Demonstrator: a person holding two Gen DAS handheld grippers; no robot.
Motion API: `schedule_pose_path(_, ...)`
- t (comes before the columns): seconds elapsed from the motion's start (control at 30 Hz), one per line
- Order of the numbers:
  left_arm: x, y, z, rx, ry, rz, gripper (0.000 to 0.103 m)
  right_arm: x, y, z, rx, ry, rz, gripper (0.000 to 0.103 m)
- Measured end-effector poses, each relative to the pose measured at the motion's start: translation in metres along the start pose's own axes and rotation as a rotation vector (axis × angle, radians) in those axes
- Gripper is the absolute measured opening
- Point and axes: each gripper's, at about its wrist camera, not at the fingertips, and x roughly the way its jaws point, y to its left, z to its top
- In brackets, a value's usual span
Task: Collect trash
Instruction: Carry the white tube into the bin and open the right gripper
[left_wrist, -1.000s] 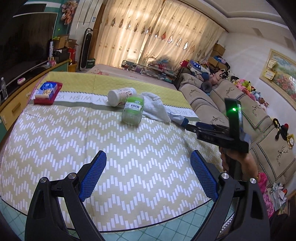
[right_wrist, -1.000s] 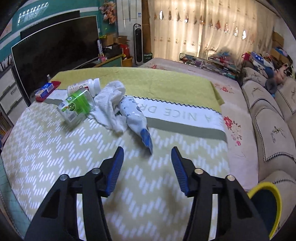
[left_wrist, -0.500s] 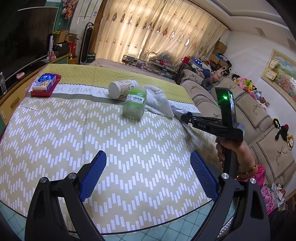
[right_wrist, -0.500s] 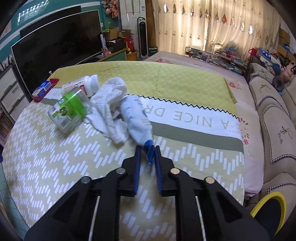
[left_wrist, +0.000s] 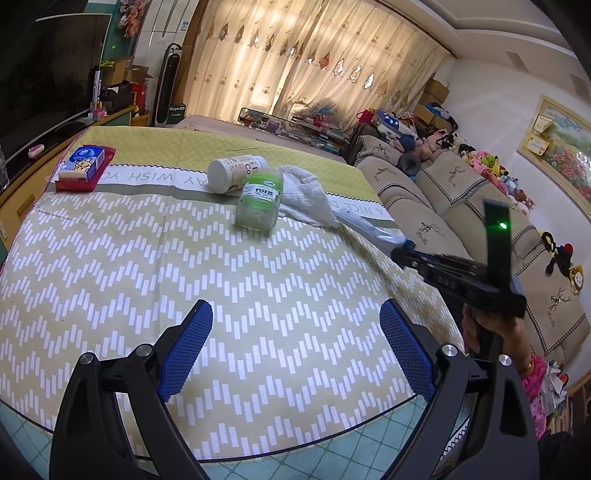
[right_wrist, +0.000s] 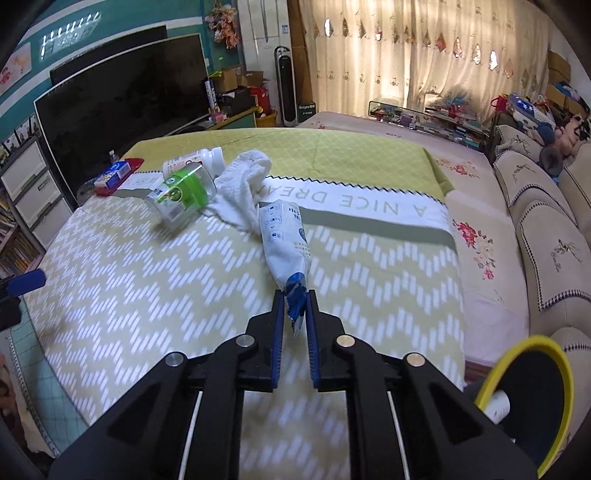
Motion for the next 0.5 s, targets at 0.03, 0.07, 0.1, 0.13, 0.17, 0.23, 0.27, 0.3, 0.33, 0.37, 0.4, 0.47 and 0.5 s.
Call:
schedule_pose_path(0.03, 0.0, -0.001, 0.0, 0.002, 0.0, 0.0, 0.091, -0.006, -0.001, -0.004, 0.01, -0.008, 0.004, 0.011)
schedule_pose_path(0.07, 0.0, -0.002, 0.0, 0.004, 0.001, -0.001, 0.091, -0.013, -0.003, -0.01, 0.022, -0.016, 0.01, 0.011)
schedule_pose_path(0.1, 0.0, -0.003, 0.0, 0.006, 0.002, -0.001, 0.091, -0.018, -0.005, -0.014, 0.031, -0.023, 0.012, 0.011)
schedule_pose_path(0.13, -0.001, -0.005, -0.001, 0.008, 0.001, 0.0, 0.091, -0.026, -0.006, -0.02, 0.042, -0.034, 0.013, 0.011)
schedule_pose_path(0.17, -0.001, -0.006, -0.001, 0.012, 0.002, 0.0, 0.091, -0.031, -0.008, -0.023, 0.05, -0.04, 0.013, 0.011)
schedule_pose_path(0.23, -0.002, -0.008, -0.002, 0.017, 0.002, -0.001, 0.091, -0.042, -0.011, -0.032, 0.07, -0.053, 0.011, 0.011)
schedule_pose_path(0.27, -0.002, -0.01, -0.002, 0.02, 0.001, -0.001, 0.091, -0.049, -0.015, -0.037, 0.086, -0.062, 0.006, 0.011)
schedule_pose_path(0.3, -0.002, -0.011, -0.002, 0.024, 0.001, -0.002, 0.091, -0.054, -0.018, -0.042, 0.1, -0.069, 0.001, 0.011)
schedule_pose_path(0.33, -0.003, -0.013, -0.002, 0.027, 0.001, -0.003, 0.091, -0.059, -0.022, -0.046, 0.114, -0.075, -0.006, 0.011)
schedule_pose_path(0.37, -0.003, -0.014, -0.002, 0.03, 0.001, -0.003, 0.091, -0.065, -0.029, -0.052, 0.133, -0.079, -0.02, 0.011)
schedule_pose_path(0.4, -0.003, -0.016, -0.002, 0.032, 0.002, -0.005, 0.091, -0.069, -0.035, -0.056, 0.149, -0.081, -0.034, 0.011)
schedule_pose_path(0.47, -0.002, -0.019, -0.002, 0.04, 0.005, -0.007, 0.091, -0.077, -0.05, -0.067, 0.192, -0.086, -0.072, 0.011)
schedule_pose_path(0.5, -0.002, -0.021, -0.002, 0.044, 0.006, -0.006, 0.091, -0.081, -0.06, -0.073, 0.219, -0.087, -0.091, 0.011)
